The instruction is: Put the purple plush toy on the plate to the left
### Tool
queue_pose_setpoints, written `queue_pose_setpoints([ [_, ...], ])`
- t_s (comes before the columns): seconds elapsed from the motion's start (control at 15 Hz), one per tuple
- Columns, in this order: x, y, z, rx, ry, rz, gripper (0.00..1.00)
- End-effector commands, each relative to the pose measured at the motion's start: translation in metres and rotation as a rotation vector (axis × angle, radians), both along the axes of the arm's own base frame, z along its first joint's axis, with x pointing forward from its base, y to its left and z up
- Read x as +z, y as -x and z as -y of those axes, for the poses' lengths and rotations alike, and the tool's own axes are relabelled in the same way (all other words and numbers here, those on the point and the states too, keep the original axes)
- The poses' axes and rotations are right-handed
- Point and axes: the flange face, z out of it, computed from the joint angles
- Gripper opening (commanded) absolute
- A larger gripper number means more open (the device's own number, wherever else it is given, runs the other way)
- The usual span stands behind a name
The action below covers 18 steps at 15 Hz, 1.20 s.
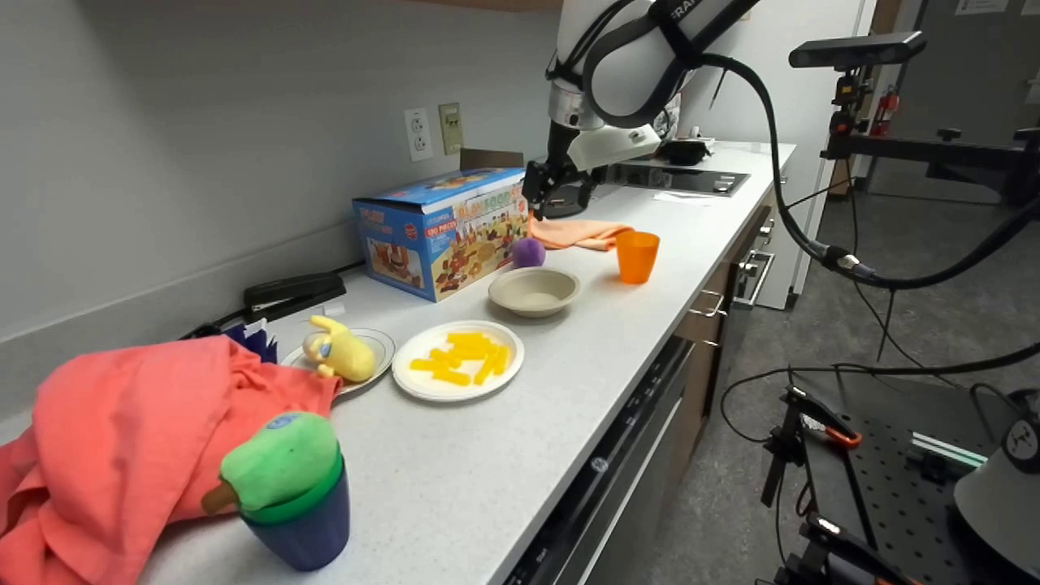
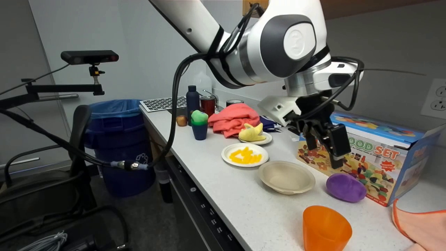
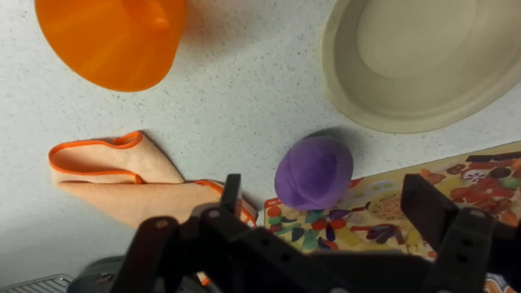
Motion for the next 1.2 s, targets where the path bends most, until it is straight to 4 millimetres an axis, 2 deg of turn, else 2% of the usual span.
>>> queue_pose_setpoints([
  [0.0, -0.002, -0.004, 0.003, -0.014, -0.002, 0.000, 1.00],
  [0.73, -0.006, -0.005, 0.004, -0.017, -0.002, -0.004, 1.00],
  [1.13, -0.018, -0.026, 0.037, -0.133, -0.046, 0.039, 1.00],
])
